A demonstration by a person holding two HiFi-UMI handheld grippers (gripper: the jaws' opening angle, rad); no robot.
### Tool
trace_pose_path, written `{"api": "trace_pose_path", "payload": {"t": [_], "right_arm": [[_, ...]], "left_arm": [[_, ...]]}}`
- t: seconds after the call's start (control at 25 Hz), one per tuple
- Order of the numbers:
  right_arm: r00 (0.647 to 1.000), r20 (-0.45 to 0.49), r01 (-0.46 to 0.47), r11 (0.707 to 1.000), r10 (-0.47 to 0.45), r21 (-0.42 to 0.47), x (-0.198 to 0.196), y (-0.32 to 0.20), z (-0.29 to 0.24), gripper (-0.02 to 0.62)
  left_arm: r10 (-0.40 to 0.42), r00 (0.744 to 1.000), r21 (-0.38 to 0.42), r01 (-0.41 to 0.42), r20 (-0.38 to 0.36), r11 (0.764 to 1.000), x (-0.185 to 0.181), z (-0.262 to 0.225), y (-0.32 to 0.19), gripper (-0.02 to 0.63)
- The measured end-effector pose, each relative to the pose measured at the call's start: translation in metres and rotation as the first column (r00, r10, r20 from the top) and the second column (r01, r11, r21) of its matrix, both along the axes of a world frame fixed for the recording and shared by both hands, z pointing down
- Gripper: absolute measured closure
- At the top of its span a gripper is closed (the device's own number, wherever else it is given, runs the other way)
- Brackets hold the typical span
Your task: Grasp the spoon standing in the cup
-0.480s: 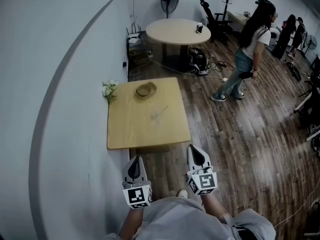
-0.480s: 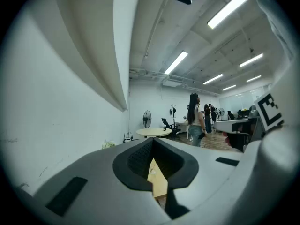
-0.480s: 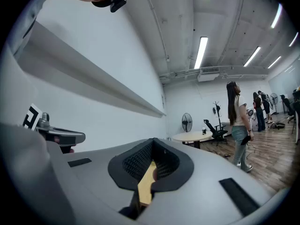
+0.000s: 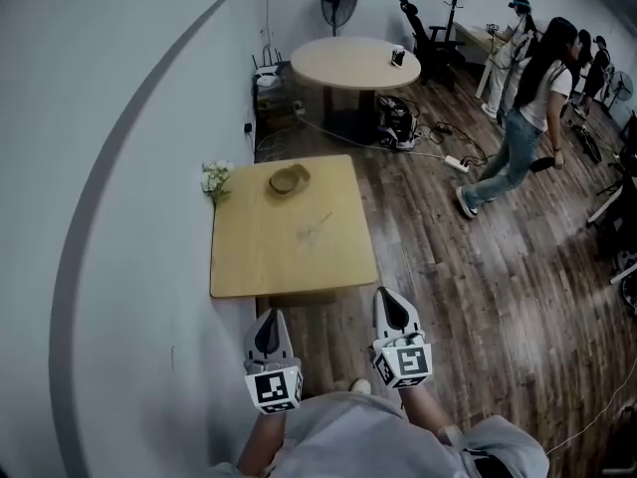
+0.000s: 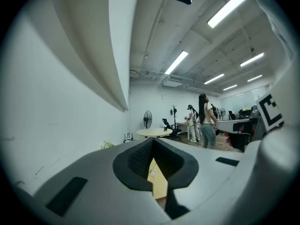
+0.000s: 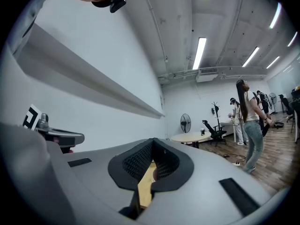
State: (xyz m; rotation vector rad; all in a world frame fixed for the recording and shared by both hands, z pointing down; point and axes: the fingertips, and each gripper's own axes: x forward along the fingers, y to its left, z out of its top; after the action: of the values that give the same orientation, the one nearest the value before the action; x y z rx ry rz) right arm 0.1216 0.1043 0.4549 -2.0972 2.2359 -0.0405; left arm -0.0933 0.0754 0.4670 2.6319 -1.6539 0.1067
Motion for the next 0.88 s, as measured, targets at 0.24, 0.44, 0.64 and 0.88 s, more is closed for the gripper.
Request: {"api": "trace_pose_path", "payload": {"t": [0.24,0.44,0.64,0.88], "right_arm": [[1.0,0.023,0.002,1.0,-0.002,-0.002,0.027,0.001,0.001,0.597],[0.998,0.04,0.041,0.998,-0.039,-0.043,0.037,-0.008,0.02,0.597],[0.996,0.055,0.075,0.995,-0.071,-0.071,0.034,-0.026,0.028,0.597],[0.998,0.046,0.033,0.997,-0.03,-0.065,0.046,-0.069,0.024,0.597]], "left_arm": [[-0.031,1.0,-0.019,0.031,0.001,0.999,0.019,0.003,0.005,0.604],[-0.04,0.999,-0.039,0.04,0.007,0.998,0.035,0.014,0.009,0.604],[-0.062,0.998,-0.06,0.063,0.025,0.996,0.033,0.017,-0.006,0.604],[-0.04,0.999,-0.04,0.04,0.01,0.998,0.036,0.016,-0.061,0.604]]}}
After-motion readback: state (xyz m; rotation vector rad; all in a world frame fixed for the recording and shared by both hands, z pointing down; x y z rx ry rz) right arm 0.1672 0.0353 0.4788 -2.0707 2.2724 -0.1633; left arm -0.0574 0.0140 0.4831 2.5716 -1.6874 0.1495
